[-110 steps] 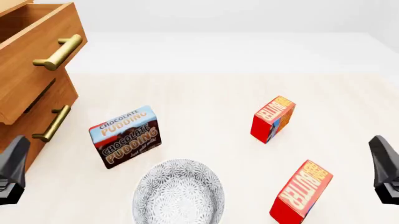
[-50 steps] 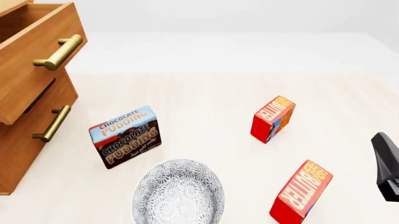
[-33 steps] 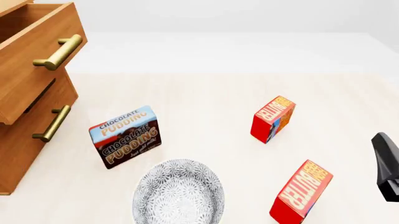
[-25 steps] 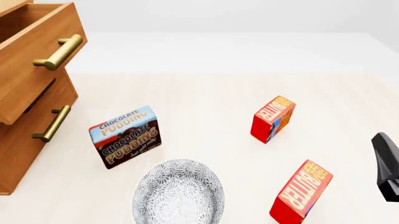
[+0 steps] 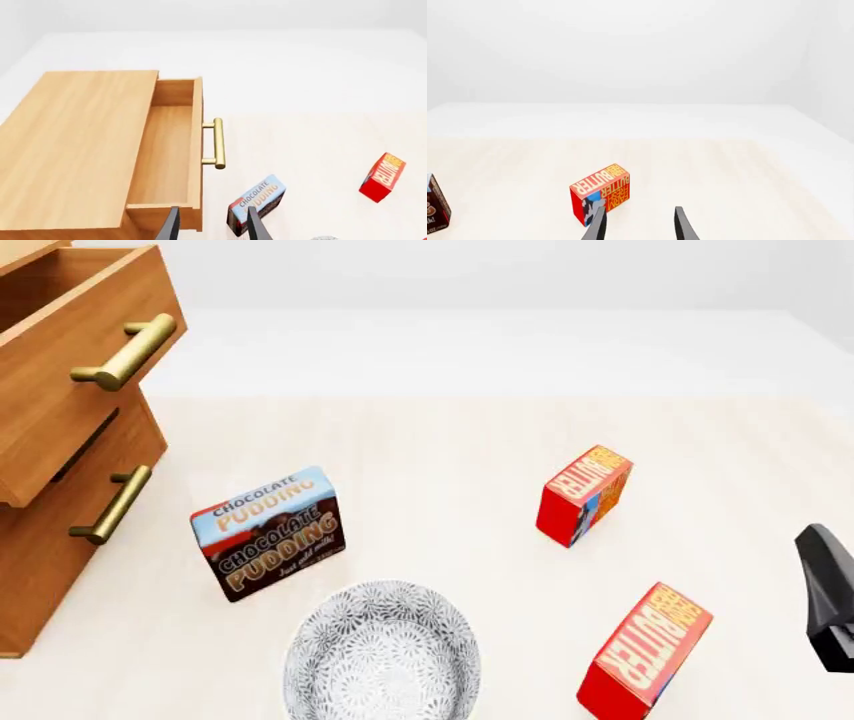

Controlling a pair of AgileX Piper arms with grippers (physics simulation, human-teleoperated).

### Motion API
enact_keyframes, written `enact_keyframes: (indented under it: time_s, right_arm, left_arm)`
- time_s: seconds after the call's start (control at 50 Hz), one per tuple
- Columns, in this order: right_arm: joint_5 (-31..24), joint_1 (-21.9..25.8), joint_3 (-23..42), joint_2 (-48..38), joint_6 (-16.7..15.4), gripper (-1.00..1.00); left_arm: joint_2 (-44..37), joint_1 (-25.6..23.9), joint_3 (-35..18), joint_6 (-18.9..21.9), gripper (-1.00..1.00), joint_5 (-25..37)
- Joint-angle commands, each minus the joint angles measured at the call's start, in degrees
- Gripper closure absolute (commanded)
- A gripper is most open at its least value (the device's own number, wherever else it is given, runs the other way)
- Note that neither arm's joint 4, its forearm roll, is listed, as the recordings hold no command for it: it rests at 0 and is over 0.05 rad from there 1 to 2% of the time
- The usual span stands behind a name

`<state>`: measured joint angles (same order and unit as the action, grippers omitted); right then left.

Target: Put the butter at the front in the top drawer of the cabinet and close it.

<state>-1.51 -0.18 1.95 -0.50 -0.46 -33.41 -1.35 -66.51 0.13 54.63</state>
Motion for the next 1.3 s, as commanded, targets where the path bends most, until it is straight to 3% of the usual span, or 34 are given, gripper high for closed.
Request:
enact_keyframes:
  time_s: [0.02, 0.38, 1.3]
  right_arm:
    - [0.03, 0.05, -0.40, 0.40, 0.13, -1.00]
    - [0.01, 0.04, -0.40, 0.40, 0.13, -1.00]
    - [-0.24, 0.03, -0.18, 0.41, 0.10, -1.00]
  left_arm:
    - [-4.94, -0.67, -7.57, 0.17, -1.00, 5.18]
    - [-13.12, -1.49, -16.58, -2.03, -1.00, 13.98]
    - [-23.81, 1.27, -16.19, -1.44, -1.00, 14.97]
